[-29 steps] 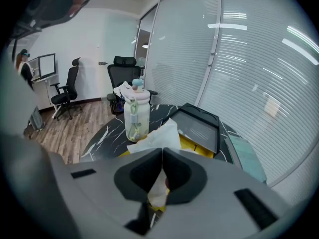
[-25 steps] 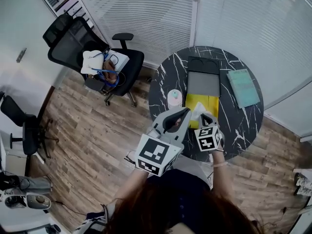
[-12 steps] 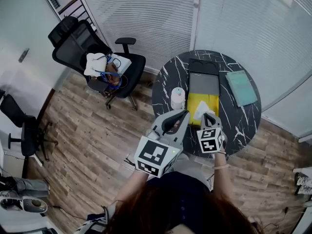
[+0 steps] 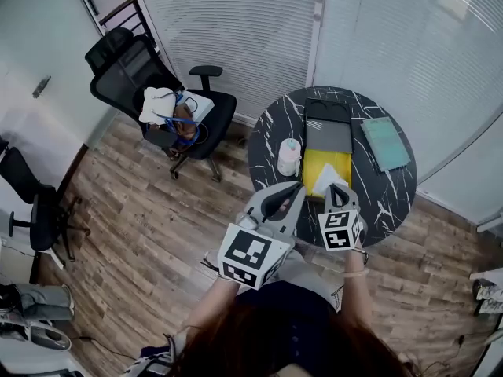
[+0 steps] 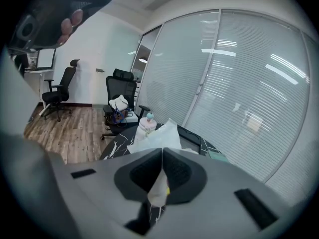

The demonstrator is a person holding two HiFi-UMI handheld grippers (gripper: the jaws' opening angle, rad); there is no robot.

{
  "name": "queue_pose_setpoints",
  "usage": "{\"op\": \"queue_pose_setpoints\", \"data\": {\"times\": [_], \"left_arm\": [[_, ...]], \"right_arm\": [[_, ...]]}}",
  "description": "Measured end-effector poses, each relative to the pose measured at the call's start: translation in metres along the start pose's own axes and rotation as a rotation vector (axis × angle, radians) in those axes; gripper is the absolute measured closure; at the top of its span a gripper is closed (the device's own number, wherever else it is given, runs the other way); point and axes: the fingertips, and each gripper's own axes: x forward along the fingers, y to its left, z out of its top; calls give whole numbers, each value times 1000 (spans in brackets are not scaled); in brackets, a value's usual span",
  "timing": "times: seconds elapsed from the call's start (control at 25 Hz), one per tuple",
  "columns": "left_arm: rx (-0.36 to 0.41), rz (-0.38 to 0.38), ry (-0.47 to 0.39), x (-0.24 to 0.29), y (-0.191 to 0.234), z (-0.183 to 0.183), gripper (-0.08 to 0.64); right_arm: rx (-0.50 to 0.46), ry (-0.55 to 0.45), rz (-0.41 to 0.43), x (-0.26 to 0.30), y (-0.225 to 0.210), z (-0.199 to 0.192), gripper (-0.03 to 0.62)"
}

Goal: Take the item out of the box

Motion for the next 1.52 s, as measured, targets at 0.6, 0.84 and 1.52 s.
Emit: {"op": "queue_pose_setpoints", "data": {"times": [0.6,0.84,1.52], "left_arm": [[-15,3,-34,-57,-24,-2,534],[-5,-5,-52,-76,-33,-1,534],[27,-9,-96,-103,-46,7,534]], "right_arm": [[29,-65,-67,-66,13,18,565],[22,-102,-102,-93,15,29,565],[14,-183,-159,-152,25,64,565]]}}
